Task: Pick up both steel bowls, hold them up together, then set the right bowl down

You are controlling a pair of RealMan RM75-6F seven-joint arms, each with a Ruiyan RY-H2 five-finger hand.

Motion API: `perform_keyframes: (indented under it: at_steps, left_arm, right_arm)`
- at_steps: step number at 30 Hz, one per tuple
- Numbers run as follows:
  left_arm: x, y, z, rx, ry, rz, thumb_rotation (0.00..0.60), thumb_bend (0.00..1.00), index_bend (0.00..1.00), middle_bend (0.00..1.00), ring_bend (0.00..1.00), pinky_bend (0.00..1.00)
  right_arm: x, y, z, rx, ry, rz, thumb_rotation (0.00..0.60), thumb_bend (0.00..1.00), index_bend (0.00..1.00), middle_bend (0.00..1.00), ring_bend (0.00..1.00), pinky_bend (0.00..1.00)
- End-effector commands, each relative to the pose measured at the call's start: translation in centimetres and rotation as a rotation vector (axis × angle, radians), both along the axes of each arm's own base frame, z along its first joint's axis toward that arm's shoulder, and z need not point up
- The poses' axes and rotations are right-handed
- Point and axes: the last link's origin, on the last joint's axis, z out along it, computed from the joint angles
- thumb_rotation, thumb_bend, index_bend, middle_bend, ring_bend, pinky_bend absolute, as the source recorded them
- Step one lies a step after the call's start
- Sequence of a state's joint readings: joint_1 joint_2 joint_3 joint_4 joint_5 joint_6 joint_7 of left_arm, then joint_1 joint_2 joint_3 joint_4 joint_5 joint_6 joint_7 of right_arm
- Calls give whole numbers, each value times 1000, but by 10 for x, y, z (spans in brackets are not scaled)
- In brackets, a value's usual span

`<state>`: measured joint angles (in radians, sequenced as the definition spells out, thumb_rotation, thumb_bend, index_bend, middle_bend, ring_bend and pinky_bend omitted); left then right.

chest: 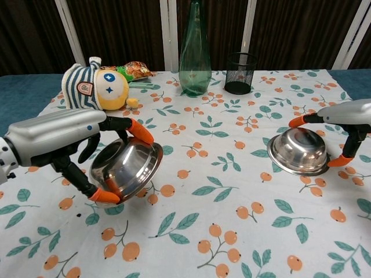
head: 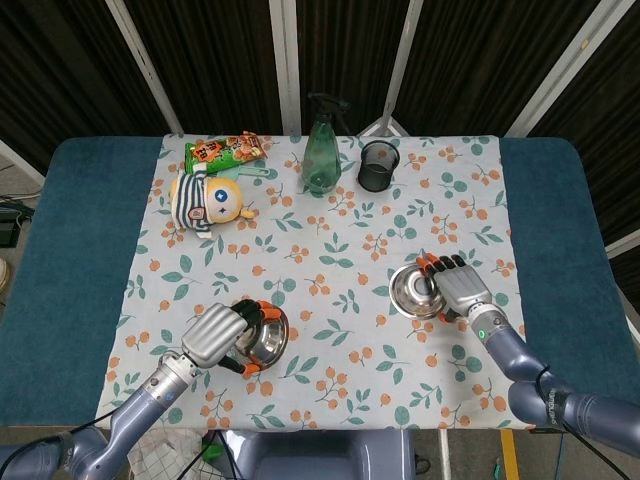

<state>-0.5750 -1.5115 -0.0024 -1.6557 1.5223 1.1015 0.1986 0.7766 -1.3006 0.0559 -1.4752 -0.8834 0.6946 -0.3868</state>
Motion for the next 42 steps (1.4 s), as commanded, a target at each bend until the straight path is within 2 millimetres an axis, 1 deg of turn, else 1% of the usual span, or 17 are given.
perform_keyframes:
  at_steps: [1, 4, 11, 17, 20, 23, 25, 28, 29, 30, 32, 34, 42]
  left_arm:
    - [1, 0, 0, 0, 0, -1, 600, 313, 461, 605, 494, 675]
    - [1, -1, -1, -2, 2, -1, 600, 312, 461, 605, 494, 675]
    - [0, 0, -1, -6, 3, 5, 600, 312, 461, 606, 494, 675]
    - [0, 1, 0, -5, 5, 5, 600, 312, 462, 606, 494, 675]
    - [0, 0, 0, -6, 4, 6, 600, 312, 461, 606, 494, 675]
    - [-1, 0, 0, -7, 6, 10, 600, 312, 462, 606, 494, 675]
    - [-2, 1, -1, -7, 8, 11, 600, 312, 461, 606, 494, 675]
    - [-1, 1, -1, -8, 8, 12, 600, 312, 461, 606, 494, 675]
    - [-1, 1, -1, -8, 9, 12, 600, 312, 461, 605, 494, 675]
    - [-1, 1, -1, -8, 9, 12, 600, 312, 461, 605, 494, 675]
    - [-1, 1, -1, -9, 11, 12, 600, 312, 461, 605, 494, 675]
    - [-1, 1, -1, -10, 11, 13, 600, 312, 461, 606, 494, 675]
    - [-2, 2, -1, -8, 12, 14, 600, 312, 461, 606, 494, 675]
  right_arm:
    - [2, 0, 0, -15, -6, 8, 600, 280, 0, 0, 0, 69]
    - [2, 1, 0, -19, -14, 9, 600, 280, 0, 0, 0, 95]
    - [7, 2, -4, -20, -12, 24, 600, 280, 0, 0, 0, 99]
    - [8, 4, -13, -1, -12, 18, 600, 280, 0, 0, 0, 113]
    - [9, 4, -16, 3, -10, 17, 600, 280, 0, 0, 0, 153]
    - [11, 3, -17, -6, -13, 18, 600, 280, 0, 0, 0, 227]
    - [12, 3, -16, -20, -12, 22, 600, 280, 0, 13, 23, 292]
    - [12, 2, -16, -32, -9, 25, 600, 280, 1, 94, 125, 411]
    - [12, 2, -15, -36, -10, 25, 600, 280, 20, 126, 159, 449]
    - [12, 2, -15, -41, -11, 26, 600, 280, 70, 176, 203, 495]
    - [12, 1, -15, -60, -8, 33, 600, 280, 155, 239, 257, 536]
    - [11, 1, -15, -68, 0, 32, 600, 280, 209, 280, 296, 553]
    - [6, 2, -18, -63, 23, 20, 600, 280, 216, 285, 301, 554]
